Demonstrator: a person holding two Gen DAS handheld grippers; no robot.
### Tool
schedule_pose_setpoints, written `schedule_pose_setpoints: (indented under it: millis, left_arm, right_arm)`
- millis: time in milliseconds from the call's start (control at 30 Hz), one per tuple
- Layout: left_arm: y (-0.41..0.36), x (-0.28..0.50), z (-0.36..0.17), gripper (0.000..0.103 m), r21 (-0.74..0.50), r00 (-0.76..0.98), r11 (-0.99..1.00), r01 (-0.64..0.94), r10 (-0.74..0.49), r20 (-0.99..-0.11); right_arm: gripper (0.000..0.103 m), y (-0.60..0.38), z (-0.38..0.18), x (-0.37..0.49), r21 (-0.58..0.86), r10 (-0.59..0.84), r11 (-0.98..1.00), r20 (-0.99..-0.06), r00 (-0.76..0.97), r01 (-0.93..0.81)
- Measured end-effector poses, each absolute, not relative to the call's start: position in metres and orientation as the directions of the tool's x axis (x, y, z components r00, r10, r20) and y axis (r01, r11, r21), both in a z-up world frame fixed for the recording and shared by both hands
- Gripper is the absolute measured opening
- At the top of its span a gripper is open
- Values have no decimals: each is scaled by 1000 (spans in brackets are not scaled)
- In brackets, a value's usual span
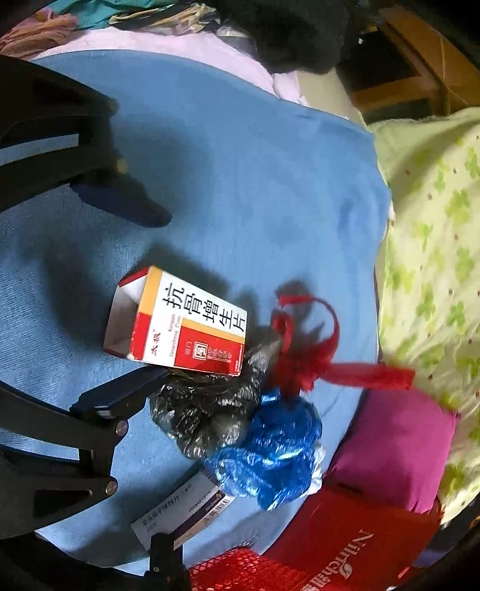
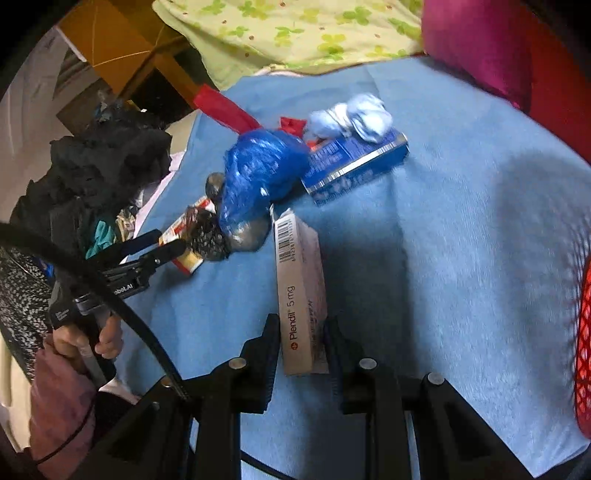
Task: Collect trash
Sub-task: 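Grasp the white Plendil box with the right tool while the left tool grasps the red-white medicine box, then carry both medicine boxes to the red wastebasket and drop them in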
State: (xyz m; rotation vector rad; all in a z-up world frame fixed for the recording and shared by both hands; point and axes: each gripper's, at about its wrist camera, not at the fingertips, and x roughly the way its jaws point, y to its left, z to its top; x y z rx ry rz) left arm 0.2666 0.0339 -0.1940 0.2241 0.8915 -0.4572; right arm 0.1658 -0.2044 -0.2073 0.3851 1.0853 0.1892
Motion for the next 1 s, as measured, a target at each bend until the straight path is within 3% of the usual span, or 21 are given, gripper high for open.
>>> schedule_pose_setpoints:
  millis: [67, 200, 733, 1000]
  left_arm:
    - [31, 267, -197, 57, -3, 529, 879, 478, -291, -797]
    - [19, 258, -200, 51, 64, 544, 854, 516, -270, -794]
    - [31, 211, -172, 49, 44, 602, 869, 492, -304, -738]
    - [32, 166, -147, 48, 10, 690, 878, 479, -369, -623]
  right_arm:
    - [27, -202, -210, 170, 393, 330, 918, -820, 468, 42]
    - [27, -197, -210, 171, 376, 315, 926, -815, 486, 30]
    - [25, -219, -195, 117, 442, 361, 896, -777, 515, 39]
    - [25, -233, -173, 93, 491, 399, 871, -724, 563, 15]
